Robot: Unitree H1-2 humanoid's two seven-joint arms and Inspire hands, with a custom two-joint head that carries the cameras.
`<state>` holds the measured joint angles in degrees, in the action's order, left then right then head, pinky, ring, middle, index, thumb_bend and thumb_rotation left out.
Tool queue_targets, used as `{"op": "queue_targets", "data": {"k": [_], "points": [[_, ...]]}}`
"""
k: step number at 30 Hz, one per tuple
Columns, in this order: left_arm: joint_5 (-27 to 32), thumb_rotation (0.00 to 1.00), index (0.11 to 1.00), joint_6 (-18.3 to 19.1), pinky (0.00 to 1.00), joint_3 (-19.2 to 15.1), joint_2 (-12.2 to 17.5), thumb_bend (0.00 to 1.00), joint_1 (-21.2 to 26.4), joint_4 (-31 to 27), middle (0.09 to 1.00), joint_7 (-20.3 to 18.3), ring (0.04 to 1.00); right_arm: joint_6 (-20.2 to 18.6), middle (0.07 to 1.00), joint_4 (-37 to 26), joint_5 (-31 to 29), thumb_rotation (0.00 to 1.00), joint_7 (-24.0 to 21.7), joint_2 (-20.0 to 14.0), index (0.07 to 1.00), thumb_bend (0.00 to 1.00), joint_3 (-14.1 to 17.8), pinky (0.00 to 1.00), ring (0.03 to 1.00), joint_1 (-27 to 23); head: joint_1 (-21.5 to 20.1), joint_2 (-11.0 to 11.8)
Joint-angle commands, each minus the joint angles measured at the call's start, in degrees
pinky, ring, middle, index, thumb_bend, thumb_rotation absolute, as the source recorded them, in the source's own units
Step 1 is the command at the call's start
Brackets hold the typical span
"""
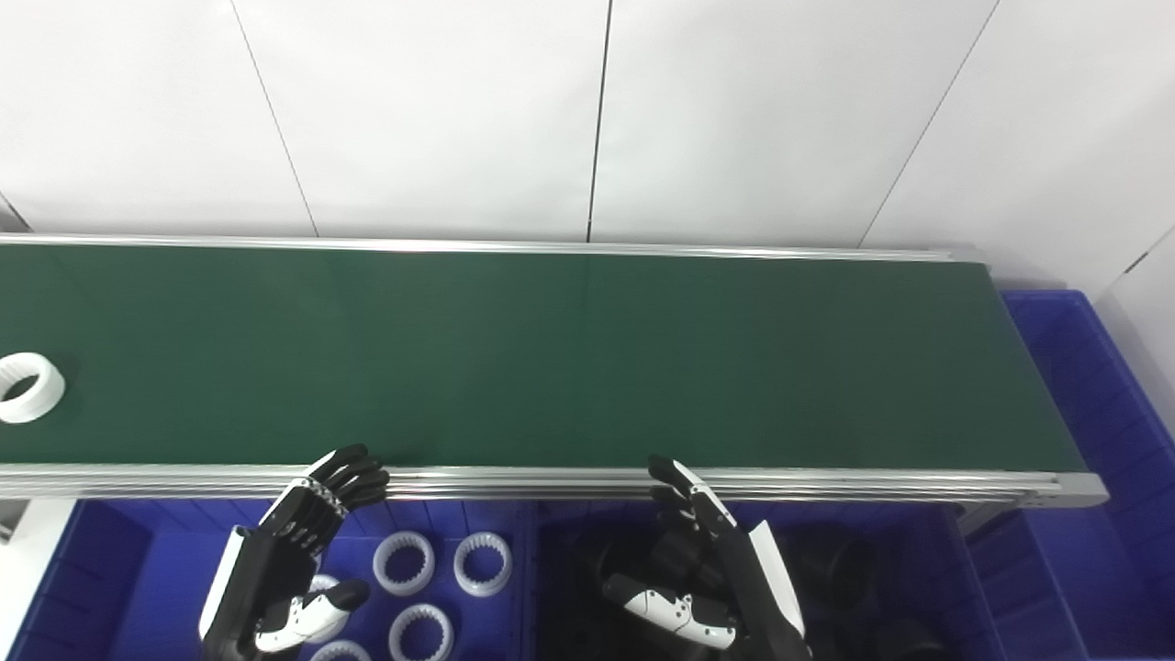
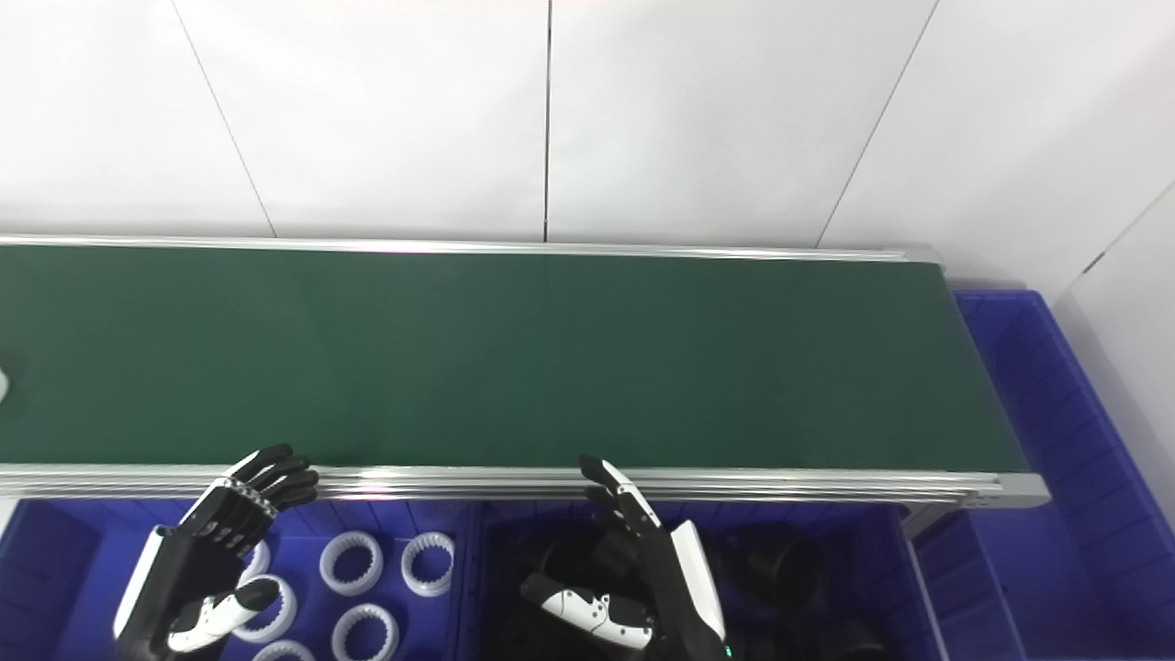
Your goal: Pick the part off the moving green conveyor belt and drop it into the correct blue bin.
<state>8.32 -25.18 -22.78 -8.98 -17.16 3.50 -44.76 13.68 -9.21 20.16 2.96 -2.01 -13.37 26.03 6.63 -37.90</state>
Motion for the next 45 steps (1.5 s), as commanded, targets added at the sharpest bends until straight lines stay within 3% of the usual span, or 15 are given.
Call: {"op": "queue_targets", "data": {"k": [1, 4, 6, 10, 15, 20, 31, 34, 41, 45], "points": [[-1.4, 0.42, 0.796, -1.8, 0.71, 1.1, -1.2, 0.9, 0.5, -0.8, 0.783, 0.8, 0.743, 3.3, 0.882, -0.5, -1.8, 0.4, -0.2, -1.0, 0.895, 0.7, 0.6, 0.76, 0.835, -0.4, 0.9, 0.3], [-4.5, 0.43, 0.774, -1.8, 0.68, 3.7, -1.5, 0.94, -0.4, -1.7, 0.766, 4.3, 0.726, 4.3, 0.886, 0.2, -2.9, 0.38, -0.1, -2.1, 0.906, 0.65, 1.1, 0.76, 0.84, -0.6, 8.3, 3.8], [-6.5, 0.47, 0.766, -1.8, 0.67, 6.1, -0.8, 0.98, -0.8, -2.1, 0.765, 7.3, 0.721, 5.2, 0.883, 1.1, -3.5, 0.38, 0.0, -2.8, 0.914, 0.62, 1.3, 0.76, 0.841, -0.9, 10.2, 5.1], [-5.9, 0.45, 0.751, -1.8, 0.68, 9.0, 0.3, 1.0, -0.9, -2.5, 0.763, 9.4, 0.722, 7.1, 0.899, 3.5, -4.6, 0.44, -0.1, -3.9, 0.932, 0.6, 1.7, 0.77, 0.854, -1.6, 11.5, 6.9], [-6.9, 0.43, 0.745, -1.8, 0.66, 12.4, 2.1, 1.0, -0.7, -2.9, 0.756, 13.9, 0.71, 8.6, 0.905, 5.6, -5.5, 0.34, 0.0, -4.3, 0.936, 0.51, 1.8, 0.81, 0.868, -2.6, 10.1, 7.8], [-7.8, 0.43, 0.743, -1.8, 0.65, 15.6, 3.9, 1.0, -0.4, -2.2, 0.753, 18.3, 0.705, 9.1, 0.896, 6.2, -4.8, 0.3, 0.3, -4.2, 0.928, 0.51, 2.0, 0.8, 0.861, -2.9, 9.0, 8.1], [-9.2, 0.42, 0.74, -1.8, 0.65, 22.8, 8.3, 1.0, -0.5, -0.8, 0.75, 28.1, 0.705, 8.1, 0.884, 5.6, -3.4, 0.35, 0.5, -4.0, 0.919, 0.57, 2.6, 0.75, 0.841, -3.1, 8.4, 9.1], [-8.5, 0.41, 0.739, -1.8, 0.65, 23.2, 8.9, 1.0, -0.4, -0.6, 0.754, 29.0, 0.713, 9.2, 0.88, 6.3, -3.8, 0.34, 0.7, -4.0, 0.914, 0.57, 2.7, 0.74, 0.836, -3.2, 8.0, 9.5], [-9.5, 0.42, 0.724, -1.8, 0.63, 24.8, 10.2, 1.0, 0.0, -0.4, 0.745, 33.7, 0.702, 12.6, 0.869, 9.1, -4.4, 0.33, 1.4, -3.6, 0.898, 0.59, 3.0, 0.73, 0.821, -3.7, 5.6, 13.3], [-8.7, 0.41, 0.721, -1.8, 0.62, 25.7, 10.3, 1.0, 0.5, -0.5, 0.744, 34.2, 0.705, 13.1, 0.859, 9.8, -4.3, 0.32, 2.0, -3.4, 0.889, 0.59, 3.1, 0.72, 0.819, -3.7, 6.1, 14.2]]}}
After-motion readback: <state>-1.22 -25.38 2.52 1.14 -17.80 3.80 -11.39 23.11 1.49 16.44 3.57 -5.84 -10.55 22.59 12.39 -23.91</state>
